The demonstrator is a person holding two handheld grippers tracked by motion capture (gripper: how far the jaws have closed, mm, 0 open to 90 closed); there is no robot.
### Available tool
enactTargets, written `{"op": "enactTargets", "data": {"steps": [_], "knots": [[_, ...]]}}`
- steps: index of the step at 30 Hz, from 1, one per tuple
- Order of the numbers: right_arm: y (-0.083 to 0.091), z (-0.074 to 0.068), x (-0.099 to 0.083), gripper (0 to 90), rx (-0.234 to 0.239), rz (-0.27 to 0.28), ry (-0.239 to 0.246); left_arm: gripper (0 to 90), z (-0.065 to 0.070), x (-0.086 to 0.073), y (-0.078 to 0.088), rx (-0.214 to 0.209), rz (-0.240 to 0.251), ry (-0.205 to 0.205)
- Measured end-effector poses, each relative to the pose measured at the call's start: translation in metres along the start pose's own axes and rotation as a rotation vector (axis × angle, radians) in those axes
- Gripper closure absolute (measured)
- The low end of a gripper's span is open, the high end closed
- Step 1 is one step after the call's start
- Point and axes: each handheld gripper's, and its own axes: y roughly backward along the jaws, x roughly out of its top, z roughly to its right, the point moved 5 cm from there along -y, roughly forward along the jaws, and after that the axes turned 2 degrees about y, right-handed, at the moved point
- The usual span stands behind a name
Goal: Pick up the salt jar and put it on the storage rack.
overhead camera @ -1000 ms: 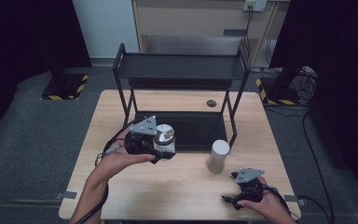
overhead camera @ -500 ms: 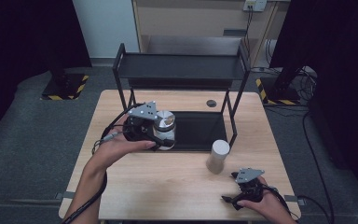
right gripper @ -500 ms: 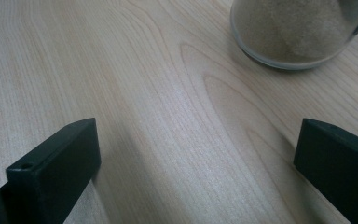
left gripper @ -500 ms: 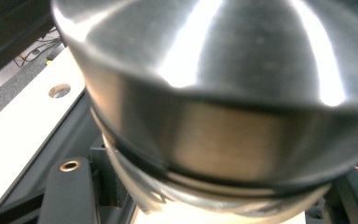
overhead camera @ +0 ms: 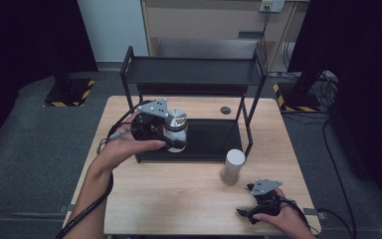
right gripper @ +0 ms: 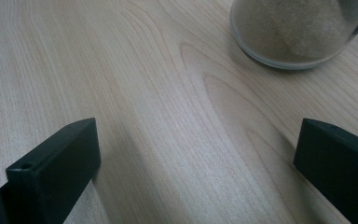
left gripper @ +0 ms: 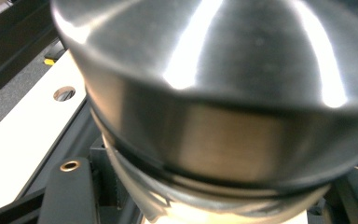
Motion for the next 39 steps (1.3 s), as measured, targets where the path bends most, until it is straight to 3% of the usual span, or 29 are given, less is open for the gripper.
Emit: {"op": "enactTargets", "data": {"steps": [11,30,39], "knots": [[0.000,0.000,0.000,1.3,0.000,-0.001,0.001,30.0,-0.022,0.040,0.013,0.027,-0.010,-0.005],[0.000,-0.001,0.000,1.4,-0.004,-0.002,-0.003,30.0,-0.052,0.088,0.032,0.075,-0.022,0.001],[0.000,-0.001,0.000,1.3,-0.004,-0.002,-0.004,30.0,-0.063,0.098,0.038,0.081,-0.010,0.000]]}}
